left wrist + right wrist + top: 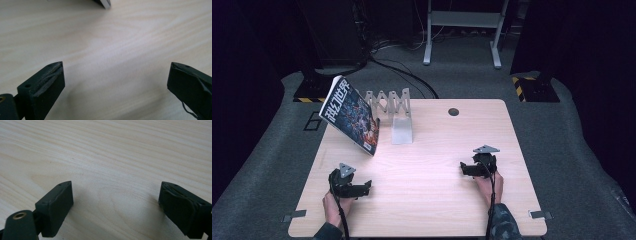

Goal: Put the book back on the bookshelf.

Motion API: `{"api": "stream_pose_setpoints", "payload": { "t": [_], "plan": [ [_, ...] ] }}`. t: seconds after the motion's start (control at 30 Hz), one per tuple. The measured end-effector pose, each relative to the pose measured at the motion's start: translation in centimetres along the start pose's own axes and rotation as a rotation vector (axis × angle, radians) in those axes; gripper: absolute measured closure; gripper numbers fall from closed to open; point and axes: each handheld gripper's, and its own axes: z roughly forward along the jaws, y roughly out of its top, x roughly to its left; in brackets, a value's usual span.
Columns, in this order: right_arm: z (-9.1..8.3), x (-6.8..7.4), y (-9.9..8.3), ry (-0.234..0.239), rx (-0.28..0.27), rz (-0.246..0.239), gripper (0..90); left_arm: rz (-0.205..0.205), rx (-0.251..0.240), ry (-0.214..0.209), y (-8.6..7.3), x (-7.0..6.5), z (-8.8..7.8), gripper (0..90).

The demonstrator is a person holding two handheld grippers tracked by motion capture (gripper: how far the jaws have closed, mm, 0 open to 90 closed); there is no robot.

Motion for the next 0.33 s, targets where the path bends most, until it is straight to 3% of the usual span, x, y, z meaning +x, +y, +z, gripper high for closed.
{"api": "stream_pose_setpoints", "payload": {
  "t": [0.33],
  "plan": [
    [0.05, 0.01, 0.03, -0.004, 0.000, -0.003, 11.7, -0.014, 0.001, -0.005, -0.09, 0.14, -0.04, 0.9]
  ]
}}
